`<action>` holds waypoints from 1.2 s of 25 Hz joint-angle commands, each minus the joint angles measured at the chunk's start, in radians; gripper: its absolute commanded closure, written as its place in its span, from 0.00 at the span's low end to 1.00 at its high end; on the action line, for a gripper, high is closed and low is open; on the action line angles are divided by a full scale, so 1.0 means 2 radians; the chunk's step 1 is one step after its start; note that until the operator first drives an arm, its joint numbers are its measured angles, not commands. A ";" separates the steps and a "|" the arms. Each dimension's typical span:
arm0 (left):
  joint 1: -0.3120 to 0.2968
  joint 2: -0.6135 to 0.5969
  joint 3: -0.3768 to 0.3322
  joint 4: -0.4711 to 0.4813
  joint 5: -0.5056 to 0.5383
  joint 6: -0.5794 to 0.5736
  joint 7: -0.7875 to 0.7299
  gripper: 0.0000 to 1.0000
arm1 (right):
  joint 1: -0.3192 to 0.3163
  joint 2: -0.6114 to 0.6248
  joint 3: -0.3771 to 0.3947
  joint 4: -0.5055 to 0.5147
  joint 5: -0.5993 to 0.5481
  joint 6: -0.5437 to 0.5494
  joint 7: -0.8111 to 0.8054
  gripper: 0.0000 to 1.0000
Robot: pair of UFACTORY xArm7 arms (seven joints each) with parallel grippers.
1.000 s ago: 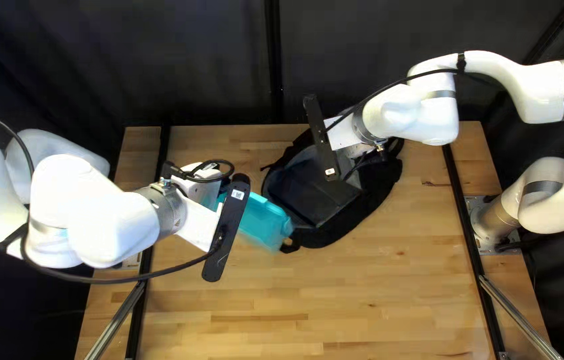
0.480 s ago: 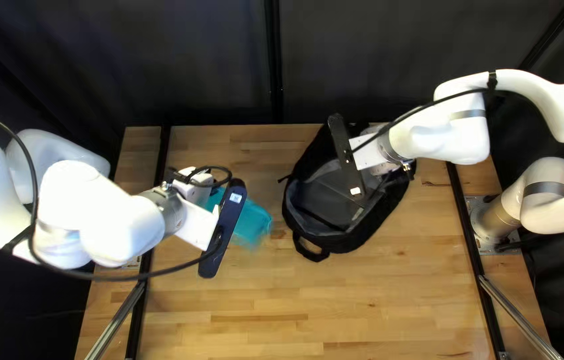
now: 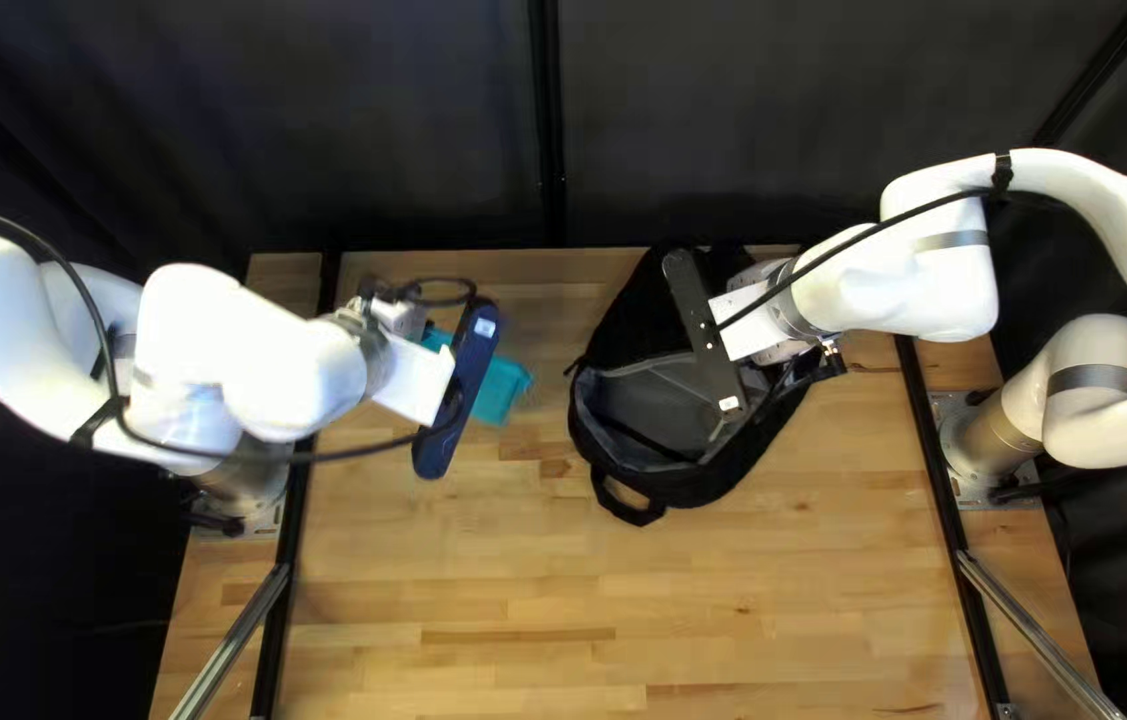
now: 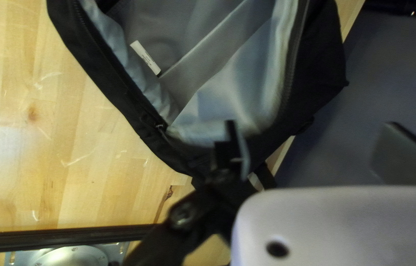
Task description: Remove a lunch box from a kids backpack
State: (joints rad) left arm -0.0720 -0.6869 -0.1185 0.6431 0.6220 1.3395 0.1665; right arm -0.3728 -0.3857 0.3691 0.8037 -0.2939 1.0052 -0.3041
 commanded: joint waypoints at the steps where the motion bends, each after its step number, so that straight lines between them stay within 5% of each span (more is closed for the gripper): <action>1: 0.023 -0.016 0.042 -0.021 0.037 -0.032 0.023 1.00 | 0.004 -0.002 0.003 -0.001 -0.001 0.000 -0.004 0.00; 6: 0.056 -0.028 0.073 -0.055 0.106 -0.076 0.016 1.00 | 0.004 -0.002 0.002 -0.003 -0.002 -0.004 -0.006 0.00; 12: 0.050 0.041 0.046 -0.128 0.131 -0.157 -0.116 1.00 | 0.006 -0.003 0.002 -0.006 -0.003 -0.009 -0.011 0.00; 22: -0.043 0.164 -0.096 -0.108 0.033 -0.137 -0.309 1.00 | 0.010 -0.014 0.008 -0.014 -0.001 -0.005 -0.001 0.00; 30: -0.050 0.219 -0.104 -0.093 0.014 -0.164 -0.336 1.00 | 0.012 -0.022 0.012 -0.017 -0.002 -0.001 0.003 0.00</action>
State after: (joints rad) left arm -0.1691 -0.2612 -0.3289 0.4597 0.6663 1.0244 -0.5032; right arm -0.3509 -0.4212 0.3916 0.7775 -0.2989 1.0030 -0.3003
